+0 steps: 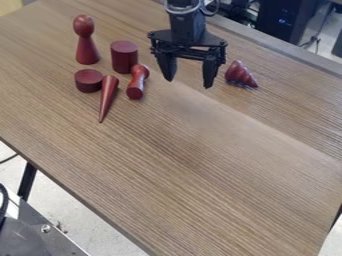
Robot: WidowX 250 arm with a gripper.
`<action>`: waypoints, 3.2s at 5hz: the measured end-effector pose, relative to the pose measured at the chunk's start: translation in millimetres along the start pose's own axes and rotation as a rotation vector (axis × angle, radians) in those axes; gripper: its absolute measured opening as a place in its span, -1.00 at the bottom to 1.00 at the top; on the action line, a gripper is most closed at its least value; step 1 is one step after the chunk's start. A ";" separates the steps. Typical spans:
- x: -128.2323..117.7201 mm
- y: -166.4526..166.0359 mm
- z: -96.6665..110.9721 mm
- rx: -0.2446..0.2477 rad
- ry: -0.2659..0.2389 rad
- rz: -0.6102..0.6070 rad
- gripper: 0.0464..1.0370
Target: Move the maroon pawn to the right side of the table
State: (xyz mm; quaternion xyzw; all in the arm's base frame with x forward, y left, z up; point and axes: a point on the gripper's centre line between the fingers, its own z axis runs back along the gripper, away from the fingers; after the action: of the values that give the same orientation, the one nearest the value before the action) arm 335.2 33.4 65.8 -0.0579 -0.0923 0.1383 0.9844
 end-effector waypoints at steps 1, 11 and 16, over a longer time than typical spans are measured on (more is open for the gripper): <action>-0.3 4.4 0.1 0.028 0.002 0.010 0.91; -5.2 63.9 0.5 0.160 0.170 0.248 0.91; -2.5 72.9 -24.7 0.101 0.170 0.282 0.85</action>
State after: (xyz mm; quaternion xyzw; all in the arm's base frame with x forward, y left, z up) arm 318.7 100.2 31.2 -0.0320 0.0075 0.2741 0.9612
